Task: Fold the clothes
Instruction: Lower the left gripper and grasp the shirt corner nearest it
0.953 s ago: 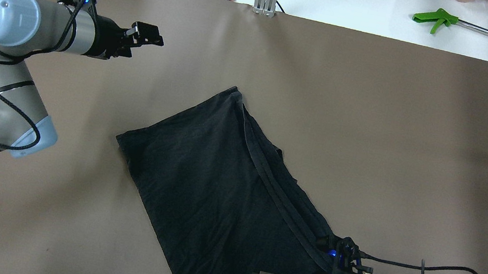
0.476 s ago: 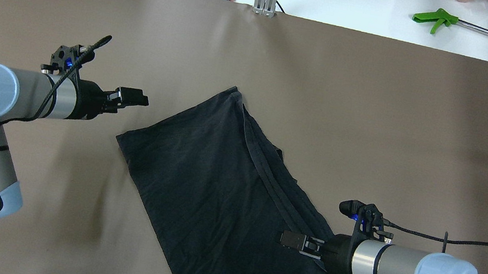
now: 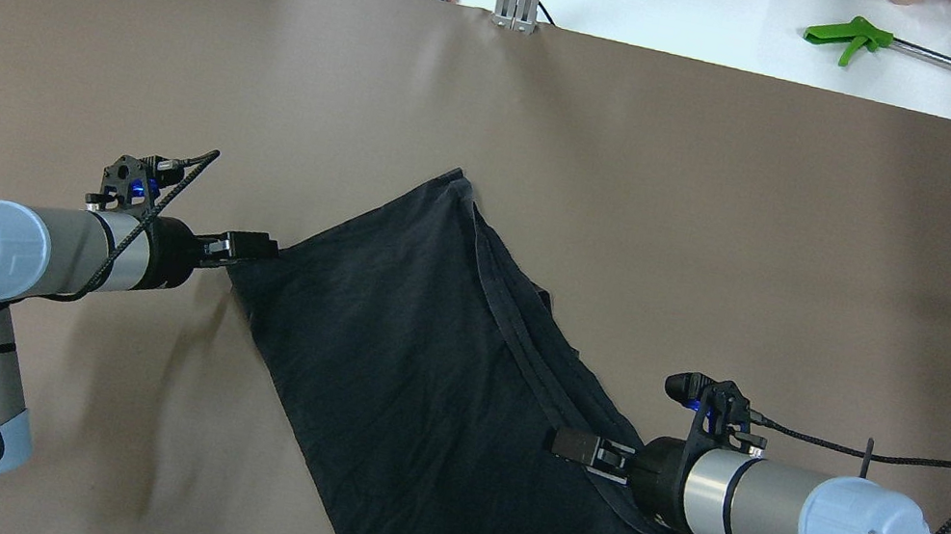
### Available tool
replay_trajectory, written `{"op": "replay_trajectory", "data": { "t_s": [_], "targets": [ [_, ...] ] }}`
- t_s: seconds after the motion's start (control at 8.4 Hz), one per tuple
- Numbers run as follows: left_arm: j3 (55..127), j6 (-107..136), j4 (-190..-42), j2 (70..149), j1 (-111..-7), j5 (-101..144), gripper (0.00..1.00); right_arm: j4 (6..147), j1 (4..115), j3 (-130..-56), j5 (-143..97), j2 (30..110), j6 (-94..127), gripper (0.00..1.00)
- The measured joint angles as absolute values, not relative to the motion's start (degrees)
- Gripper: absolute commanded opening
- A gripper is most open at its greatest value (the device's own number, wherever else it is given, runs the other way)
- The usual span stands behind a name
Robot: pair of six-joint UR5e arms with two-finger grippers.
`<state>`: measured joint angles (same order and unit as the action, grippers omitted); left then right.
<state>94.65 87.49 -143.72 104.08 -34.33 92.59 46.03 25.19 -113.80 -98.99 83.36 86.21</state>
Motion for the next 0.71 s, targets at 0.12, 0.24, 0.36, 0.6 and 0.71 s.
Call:
{"op": "replay_trajectory", "data": {
  "t_s": [0.12,0.24,0.36,0.6,0.71],
  "targets": [
    [93.5,87.3,-143.8,104.2,-34.1,92.5,0.94,46.0,25.2,-113.7,-98.7,83.3,86.2,0.94],
    [92.4,87.3,-143.9,104.5,-34.0,92.4,0.91,46.0,25.2,-113.6,-98.5,83.2,86.2,0.94],
    [91.4,87.2,-143.9,104.7,-33.5,92.4,0.86,46.1,25.2,-113.6,-98.3,83.1,86.2,0.94],
    [90.6,87.0,-144.0,105.1,-33.0,92.5,0.15,46.1,25.2,-113.6,-97.9,82.9,86.2,0.94],
    [90.6,87.0,-144.0,105.2,-32.9,92.5,0.00,46.1,25.2,-113.6,-97.8,82.9,86.2,0.94]
  ]
}}
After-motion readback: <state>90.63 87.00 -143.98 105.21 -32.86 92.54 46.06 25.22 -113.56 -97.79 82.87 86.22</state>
